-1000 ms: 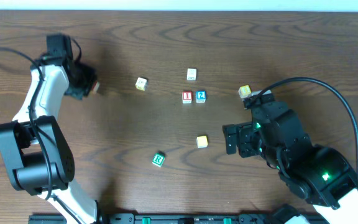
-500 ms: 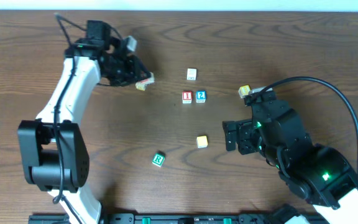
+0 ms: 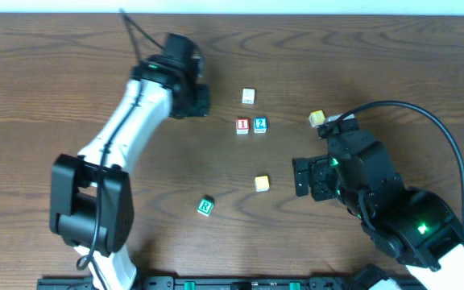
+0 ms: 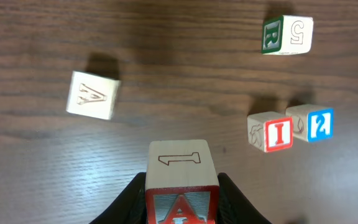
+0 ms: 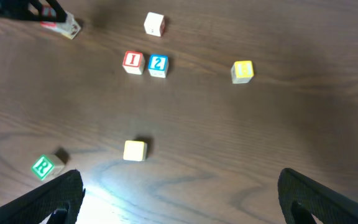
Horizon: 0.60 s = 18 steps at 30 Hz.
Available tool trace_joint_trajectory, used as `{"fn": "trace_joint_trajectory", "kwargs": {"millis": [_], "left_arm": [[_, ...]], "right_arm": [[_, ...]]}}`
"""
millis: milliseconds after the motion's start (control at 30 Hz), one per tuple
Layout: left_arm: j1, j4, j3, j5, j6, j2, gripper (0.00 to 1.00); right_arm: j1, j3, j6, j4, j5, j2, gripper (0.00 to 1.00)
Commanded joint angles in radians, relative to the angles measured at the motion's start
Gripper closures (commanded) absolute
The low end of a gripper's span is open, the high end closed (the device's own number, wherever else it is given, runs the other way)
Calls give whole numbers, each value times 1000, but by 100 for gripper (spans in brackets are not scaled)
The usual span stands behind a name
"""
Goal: Spell out Ai2
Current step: 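Lift the A block and carry it toward the I block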
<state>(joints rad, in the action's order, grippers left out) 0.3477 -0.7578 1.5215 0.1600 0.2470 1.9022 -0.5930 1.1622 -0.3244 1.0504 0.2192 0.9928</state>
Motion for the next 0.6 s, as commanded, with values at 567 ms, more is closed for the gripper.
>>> {"fn": "trace_joint_trajectory", "kwargs": {"millis": [567], "left_arm": [[118, 49, 14, -90, 338, 135, 95]], "right_arm": [[223, 19, 35, 1, 1, -2, 1]]}}
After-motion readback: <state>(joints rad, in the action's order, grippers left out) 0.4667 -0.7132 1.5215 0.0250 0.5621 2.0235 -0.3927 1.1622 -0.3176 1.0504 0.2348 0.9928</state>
